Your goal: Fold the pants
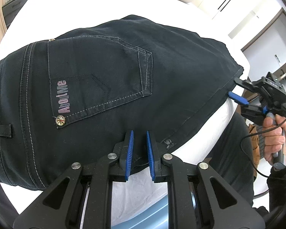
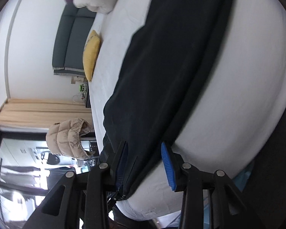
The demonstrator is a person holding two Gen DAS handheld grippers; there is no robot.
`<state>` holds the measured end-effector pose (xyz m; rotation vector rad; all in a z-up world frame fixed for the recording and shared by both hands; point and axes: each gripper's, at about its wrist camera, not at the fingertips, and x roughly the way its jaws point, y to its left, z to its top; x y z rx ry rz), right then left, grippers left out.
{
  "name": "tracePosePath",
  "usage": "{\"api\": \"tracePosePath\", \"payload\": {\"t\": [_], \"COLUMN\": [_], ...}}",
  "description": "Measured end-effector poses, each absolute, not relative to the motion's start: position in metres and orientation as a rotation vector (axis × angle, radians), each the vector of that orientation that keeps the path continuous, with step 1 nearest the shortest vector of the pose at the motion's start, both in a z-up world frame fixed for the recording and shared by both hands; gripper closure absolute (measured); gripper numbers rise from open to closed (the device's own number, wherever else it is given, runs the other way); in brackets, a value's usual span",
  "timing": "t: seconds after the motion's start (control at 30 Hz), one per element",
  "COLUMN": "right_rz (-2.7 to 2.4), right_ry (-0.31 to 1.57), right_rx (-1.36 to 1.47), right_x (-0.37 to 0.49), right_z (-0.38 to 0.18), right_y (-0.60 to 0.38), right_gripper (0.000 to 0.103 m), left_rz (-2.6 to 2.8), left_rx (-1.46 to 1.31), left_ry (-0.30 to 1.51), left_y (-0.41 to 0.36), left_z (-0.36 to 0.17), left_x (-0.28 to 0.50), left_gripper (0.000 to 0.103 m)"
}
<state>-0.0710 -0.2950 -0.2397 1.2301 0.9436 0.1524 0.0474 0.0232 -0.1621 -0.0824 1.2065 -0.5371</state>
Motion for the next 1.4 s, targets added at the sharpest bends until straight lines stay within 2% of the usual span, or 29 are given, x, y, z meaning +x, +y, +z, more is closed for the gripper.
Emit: {"api": "tracePosePath", "payload": {"t": [0.2,0.27,0.3,0.33,0.77,0.83,0.9,0.97,1.0,1.2,1.27,1.33,1.4], "right_rz": [0.168,0.171,0.17,0.149,0.134,0.139,0.1,0.081,0.066,-0.025,-0.096,-0.267,-0.286], "right_ry": [0.961,0.973,0.978,0.979,0.919,0.905,0.868,0.839,0.832,0.677,0.622,0.578,0.533], "right_rx": [1.274,1.29,1.286,1.28,1.301,1.312,1.296,1.302,1.308,1.432,1.448,1.346,1.296], "right_x": [-0.053,-0.048,-0.048,-0.05,-0.073,-0.069,-0.065,-0.06,-0.06,-0.088,-0.106,-0.126,-0.134], "right_z": [-0.251,-0.256,-0.257,-0.259,-0.263,-0.26,-0.256,-0.259,-0.261,-0.272,-0.267,-0.242,-0.222], "right_y": [-0.289,-0.287,-0.287,-0.288,-0.296,-0.305,-0.321,-0.335,-0.343,-0.396,-0.418,-0.439,-0.451], "right_gripper": [0.065,0.077,0.095,0.098,0.101,0.093,0.092,0.094,0.101,0.102,0.101,0.088,0.088], "left_rz": [-0.534,-0.533,-0.531,-0.53,-0.516,-0.517,-0.518,-0.518,-0.518,-0.525,-0.526,-0.518,-0.502], "left_rx": [-0.079,-0.074,-0.065,-0.06,-0.035,-0.05,-0.053,-0.052,-0.054,-0.083,-0.088,-0.088,-0.07], "left_ry": [1.208,1.209,1.21,1.211,1.227,1.226,1.223,1.221,1.221,1.221,1.218,1.215,1.206], "left_y": [0.023,0.021,0.02,0.019,0.005,0.005,0.006,0.008,0.008,0.017,0.024,0.027,0.028], "left_z": [-0.162,-0.162,-0.162,-0.161,-0.157,-0.157,-0.159,-0.16,-0.161,-0.163,-0.162,-0.157,-0.146], "left_x": [0.047,0.048,0.048,0.048,0.05,0.051,0.05,0.049,0.049,0.048,0.049,0.047,0.044], "left_gripper": [0.089,0.089,0.089,0.089,0.09,0.09,0.09,0.09,0.09,0.09,0.089,0.089,0.089]}}
